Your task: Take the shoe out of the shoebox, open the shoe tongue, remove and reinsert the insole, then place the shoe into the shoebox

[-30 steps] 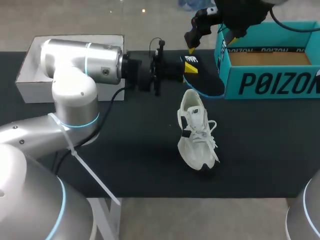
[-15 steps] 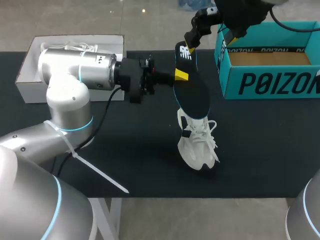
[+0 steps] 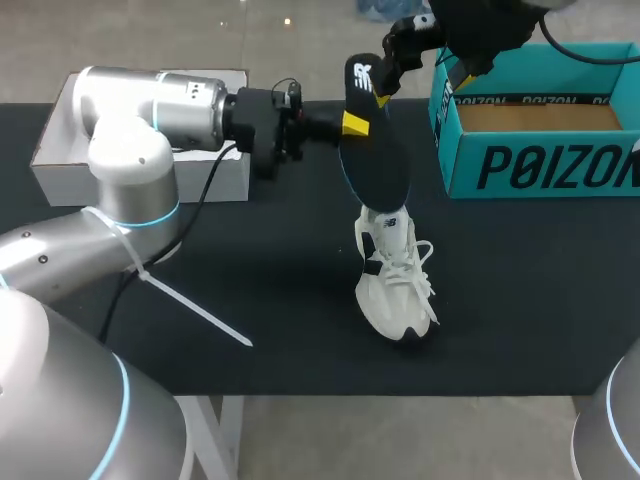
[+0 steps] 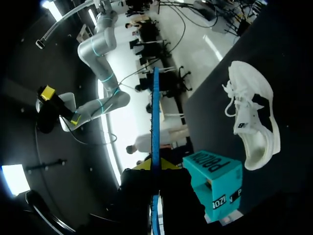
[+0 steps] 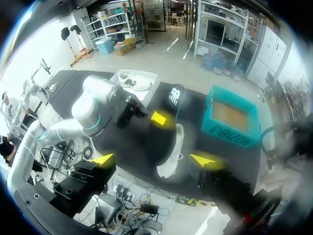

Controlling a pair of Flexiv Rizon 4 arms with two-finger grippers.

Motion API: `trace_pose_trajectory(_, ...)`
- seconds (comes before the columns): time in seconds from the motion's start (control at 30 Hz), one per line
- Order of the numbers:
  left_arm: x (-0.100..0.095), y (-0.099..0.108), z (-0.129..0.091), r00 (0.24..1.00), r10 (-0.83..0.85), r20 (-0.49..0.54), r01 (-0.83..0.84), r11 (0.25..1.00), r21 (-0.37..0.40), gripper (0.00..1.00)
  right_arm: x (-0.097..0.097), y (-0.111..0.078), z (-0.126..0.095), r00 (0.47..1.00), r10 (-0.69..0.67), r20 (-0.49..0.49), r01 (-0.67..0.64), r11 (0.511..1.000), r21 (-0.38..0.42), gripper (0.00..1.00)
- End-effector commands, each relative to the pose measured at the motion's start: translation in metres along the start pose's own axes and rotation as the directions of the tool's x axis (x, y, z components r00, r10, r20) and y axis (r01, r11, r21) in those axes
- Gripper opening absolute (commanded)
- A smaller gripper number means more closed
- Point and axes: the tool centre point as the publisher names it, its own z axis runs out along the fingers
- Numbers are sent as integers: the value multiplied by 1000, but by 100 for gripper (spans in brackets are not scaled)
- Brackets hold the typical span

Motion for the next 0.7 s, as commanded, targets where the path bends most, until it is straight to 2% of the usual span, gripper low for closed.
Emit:
trace_pose_trajectory(0.03,2,8,4,1000,-3,-25,4,1000,7,0,1,1,1,1000,1,0,-1,1000,3,100)
trace_pose_trajectory(0.57,2,8,4,1000,-3,-25,4,1000,7,0,1,1,1,1000,1,0,-1,1000,3,100)
trace_pose_trajectory(0.7,2,8,4,1000,-3,-25,4,1000,7,0,-22,10,8,994,40,-99,-40,999,11,100)
